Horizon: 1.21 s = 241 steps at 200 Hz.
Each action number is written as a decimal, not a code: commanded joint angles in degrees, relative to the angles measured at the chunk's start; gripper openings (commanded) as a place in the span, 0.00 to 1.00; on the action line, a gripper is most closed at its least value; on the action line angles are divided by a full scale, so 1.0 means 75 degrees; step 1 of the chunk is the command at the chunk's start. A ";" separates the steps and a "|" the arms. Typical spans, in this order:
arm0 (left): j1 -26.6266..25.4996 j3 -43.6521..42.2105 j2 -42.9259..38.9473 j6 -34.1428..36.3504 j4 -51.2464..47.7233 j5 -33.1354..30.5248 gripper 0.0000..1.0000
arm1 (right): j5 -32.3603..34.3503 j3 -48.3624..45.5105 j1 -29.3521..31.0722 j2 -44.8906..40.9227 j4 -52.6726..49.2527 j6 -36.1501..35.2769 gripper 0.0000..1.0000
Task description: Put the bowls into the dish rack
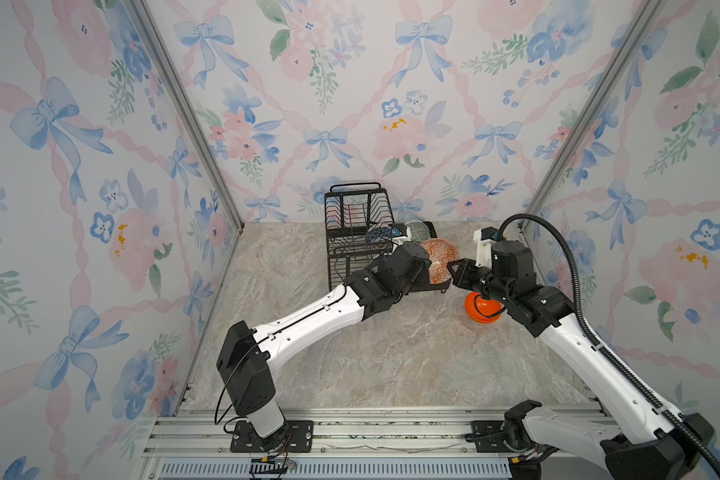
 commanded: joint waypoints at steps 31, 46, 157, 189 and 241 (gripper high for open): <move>-0.0098 0.0065 -0.0184 0.0012 0.0076 0.0433 0.00 | -0.0031 0.0162 -0.0007 0.0167 0.0766 0.0074 0.23; -0.0102 0.0144 -0.0172 0.0050 0.0140 0.0365 0.00 | -0.0004 0.0179 -0.0027 0.0185 0.0726 0.0078 0.27; 0.0067 0.0864 0.0058 0.0797 0.0340 -0.1001 0.00 | -0.0174 0.0848 -0.0377 0.0338 0.0365 0.0326 0.50; 0.0311 0.1396 0.0213 0.1024 0.0368 -0.1571 0.00 | -0.0078 0.1218 -0.0464 0.0312 0.0295 0.0600 0.63; 0.0888 0.1844 0.0487 0.1301 0.0972 -0.1905 0.00 | -0.0260 0.1693 -0.0793 0.0299 0.0549 0.1195 0.97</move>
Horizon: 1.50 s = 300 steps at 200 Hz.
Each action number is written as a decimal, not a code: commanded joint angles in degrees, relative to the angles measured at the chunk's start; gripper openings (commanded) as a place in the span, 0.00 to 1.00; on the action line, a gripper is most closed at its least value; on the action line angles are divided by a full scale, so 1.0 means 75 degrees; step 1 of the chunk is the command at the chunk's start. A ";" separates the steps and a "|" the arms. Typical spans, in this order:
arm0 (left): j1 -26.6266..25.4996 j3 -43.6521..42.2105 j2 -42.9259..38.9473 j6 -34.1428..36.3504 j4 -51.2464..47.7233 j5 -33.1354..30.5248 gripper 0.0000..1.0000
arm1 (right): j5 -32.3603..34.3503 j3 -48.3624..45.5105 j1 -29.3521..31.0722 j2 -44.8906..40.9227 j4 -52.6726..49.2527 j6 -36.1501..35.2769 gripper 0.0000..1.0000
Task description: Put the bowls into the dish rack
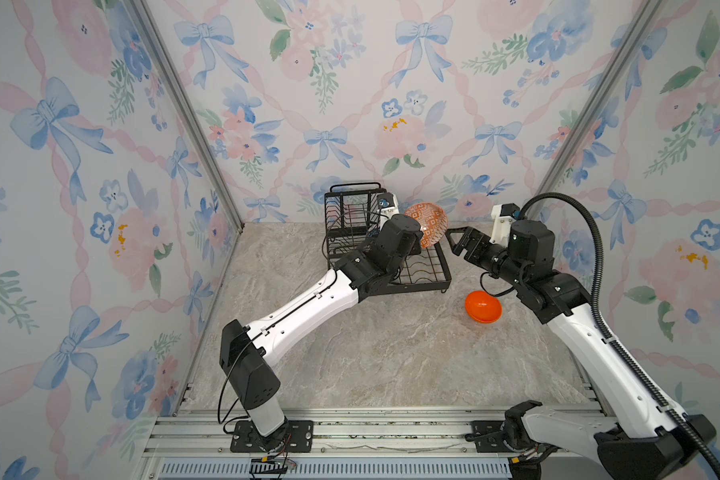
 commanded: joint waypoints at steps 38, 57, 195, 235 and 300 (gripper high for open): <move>0.0344 -0.0283 0.0000 0.1443 0.2500 -0.0803 0.00 | -0.0255 0.0707 -0.0417 0.0085 0.0691 0.1487 0.97; 0.0442 -0.0790 -0.0129 0.1870 0.3619 -0.0860 0.00 | 0.0204 0.1017 -0.0318 0.0058 0.0797 0.1968 0.97; 0.0708 -0.0719 0.0843 0.2951 0.5727 -0.0531 0.00 | 0.0900 0.2437 0.0879 0.2127 0.3181 0.6231 0.97; 0.0708 -0.0719 0.0911 0.3013 0.5802 -0.0294 0.00 | 0.1264 0.2356 0.1114 0.2442 0.3443 0.6859 0.99; 0.0563 -0.1013 0.0667 0.3039 0.5826 -0.0202 0.00 | 0.1530 0.2770 0.1236 0.3261 0.3755 0.7697 0.74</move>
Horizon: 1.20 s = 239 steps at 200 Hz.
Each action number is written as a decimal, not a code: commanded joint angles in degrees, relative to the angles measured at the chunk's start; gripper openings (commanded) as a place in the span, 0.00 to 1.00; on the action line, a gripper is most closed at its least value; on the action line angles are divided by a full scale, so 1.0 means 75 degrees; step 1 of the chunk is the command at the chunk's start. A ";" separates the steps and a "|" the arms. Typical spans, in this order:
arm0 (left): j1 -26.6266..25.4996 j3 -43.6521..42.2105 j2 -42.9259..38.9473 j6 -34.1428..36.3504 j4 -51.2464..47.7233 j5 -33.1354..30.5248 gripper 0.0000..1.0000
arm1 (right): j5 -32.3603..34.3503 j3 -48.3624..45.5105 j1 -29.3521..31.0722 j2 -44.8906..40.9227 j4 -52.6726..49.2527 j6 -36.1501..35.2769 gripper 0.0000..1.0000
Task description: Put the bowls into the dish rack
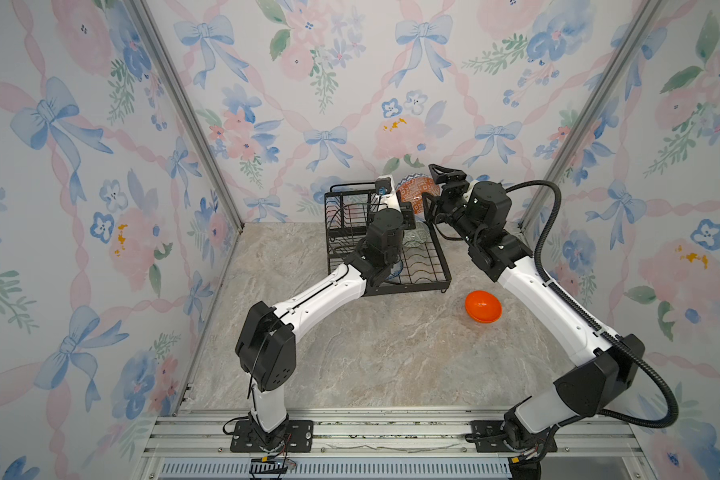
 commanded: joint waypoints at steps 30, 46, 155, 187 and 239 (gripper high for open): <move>-0.0132 -0.0426 -0.0483 0.0181 0.0627 -0.0006 0.00 | 0.0379 0.0405 0.0121 0.0254 0.0385 0.0335 0.59; -0.0138 -0.0618 -0.0640 0.0197 0.0647 -0.0086 0.00 | 0.0382 0.0440 0.0124 0.0300 0.0427 0.0336 0.52; -0.0173 -0.1278 -0.1245 0.0245 0.0644 -0.0536 0.00 | 0.0355 0.0228 0.0289 0.0151 0.0499 0.0288 0.10; -0.0214 -0.1460 -0.1360 0.0269 0.0639 -0.0700 0.00 | 0.0269 0.0022 0.0294 0.0116 0.0689 0.0333 0.01; -0.0211 -0.1655 -0.1507 0.0282 0.0647 -0.0790 0.00 | 0.0287 -0.0034 0.0335 0.0016 0.0581 0.0174 0.00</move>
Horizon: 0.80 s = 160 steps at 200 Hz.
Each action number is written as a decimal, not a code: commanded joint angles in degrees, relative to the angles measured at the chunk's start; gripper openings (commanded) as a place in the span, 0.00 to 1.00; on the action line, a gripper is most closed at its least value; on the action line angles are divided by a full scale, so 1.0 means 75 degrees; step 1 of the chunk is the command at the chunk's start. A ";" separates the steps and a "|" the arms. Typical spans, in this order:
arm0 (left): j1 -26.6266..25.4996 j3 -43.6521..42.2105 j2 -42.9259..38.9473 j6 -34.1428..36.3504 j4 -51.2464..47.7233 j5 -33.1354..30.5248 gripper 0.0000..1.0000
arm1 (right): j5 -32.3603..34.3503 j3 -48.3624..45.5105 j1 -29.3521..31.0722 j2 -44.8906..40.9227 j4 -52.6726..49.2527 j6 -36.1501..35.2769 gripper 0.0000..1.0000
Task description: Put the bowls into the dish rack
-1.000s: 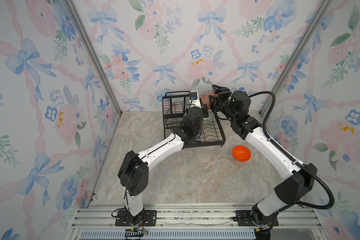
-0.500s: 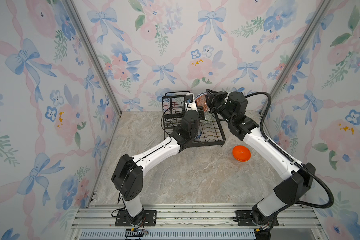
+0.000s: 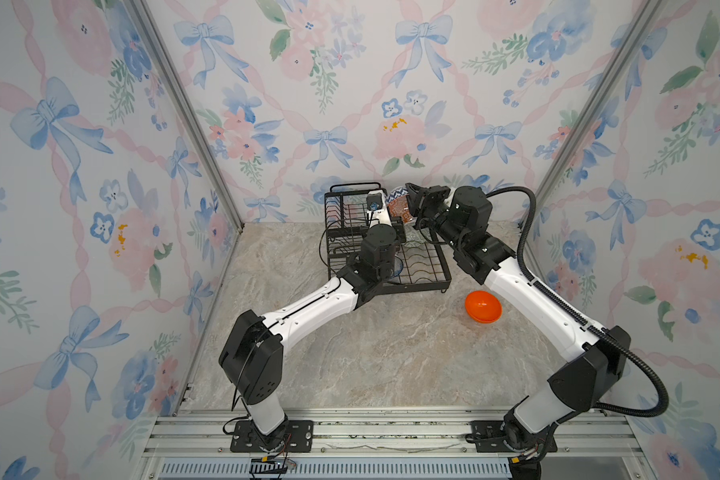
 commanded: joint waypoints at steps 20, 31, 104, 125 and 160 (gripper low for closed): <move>-0.0095 -0.0128 -0.0646 0.0101 0.0272 -0.0160 0.00 | 0.0465 -0.0080 -0.0162 -0.0232 0.0391 -0.0666 0.00; -0.0089 -0.0155 -0.0673 0.0027 0.0266 -0.0195 0.00 | 0.0452 -0.0115 -0.0160 -0.0267 0.0394 -0.0675 0.00; -0.0101 -0.0169 -0.0748 0.0071 0.0247 -0.0207 0.03 | 0.0383 -0.0174 -0.0148 -0.0332 0.0527 -0.0759 0.00; -0.0101 -0.0227 -0.0770 0.0043 0.0194 -0.0244 0.04 | 0.0353 -0.0224 -0.0148 -0.0337 0.0607 -0.0744 0.00; -0.0101 -0.0322 -0.0822 -0.0180 0.0042 -0.0160 0.11 | 0.0243 -0.0301 -0.0195 -0.0251 0.0826 -0.0552 0.00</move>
